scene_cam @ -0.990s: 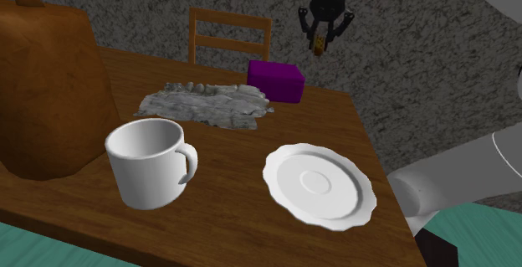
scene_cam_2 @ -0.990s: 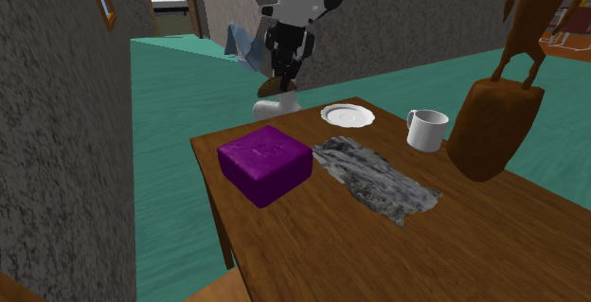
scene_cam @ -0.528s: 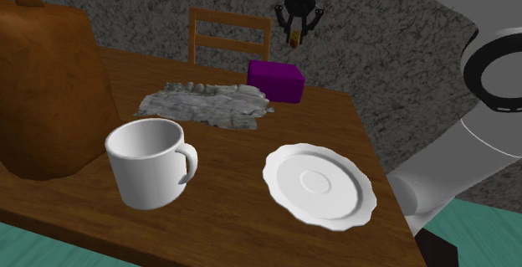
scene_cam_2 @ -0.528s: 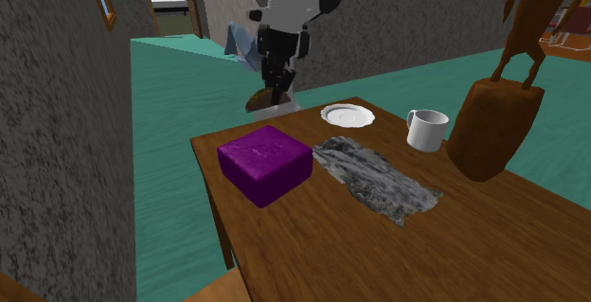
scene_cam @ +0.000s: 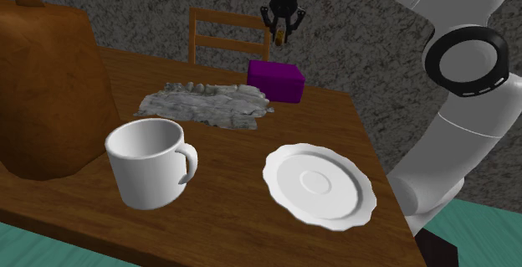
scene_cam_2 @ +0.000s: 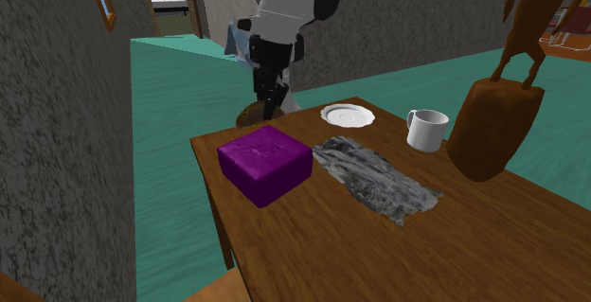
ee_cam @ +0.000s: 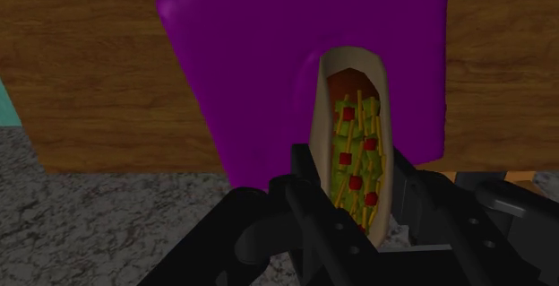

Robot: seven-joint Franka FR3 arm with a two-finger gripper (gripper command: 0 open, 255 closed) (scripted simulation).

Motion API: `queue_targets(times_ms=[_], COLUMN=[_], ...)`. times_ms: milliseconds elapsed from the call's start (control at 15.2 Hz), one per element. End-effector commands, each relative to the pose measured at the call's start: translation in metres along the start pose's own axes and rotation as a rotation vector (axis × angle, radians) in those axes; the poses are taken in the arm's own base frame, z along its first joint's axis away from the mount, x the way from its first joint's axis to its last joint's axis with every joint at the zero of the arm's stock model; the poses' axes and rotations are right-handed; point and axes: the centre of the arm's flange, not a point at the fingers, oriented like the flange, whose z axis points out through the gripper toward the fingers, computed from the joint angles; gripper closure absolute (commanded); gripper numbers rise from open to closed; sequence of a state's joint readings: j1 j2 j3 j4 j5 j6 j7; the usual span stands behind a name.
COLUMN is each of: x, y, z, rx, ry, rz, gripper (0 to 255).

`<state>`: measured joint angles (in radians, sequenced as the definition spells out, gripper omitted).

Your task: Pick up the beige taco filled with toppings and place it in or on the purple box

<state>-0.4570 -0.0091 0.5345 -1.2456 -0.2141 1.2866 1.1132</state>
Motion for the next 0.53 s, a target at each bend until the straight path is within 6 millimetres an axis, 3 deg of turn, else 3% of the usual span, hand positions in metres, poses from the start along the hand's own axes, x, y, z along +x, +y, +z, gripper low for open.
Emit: queue_targets(times_ms=[0, 462], x=[-0.002, -0.010], y=[0.000, -0.002], z=[0.011, 0.047], rx=[0.001, 0.001], ry=[0.000, 0.000], rz=[0.000, 0.000], gripper=[255, 255])
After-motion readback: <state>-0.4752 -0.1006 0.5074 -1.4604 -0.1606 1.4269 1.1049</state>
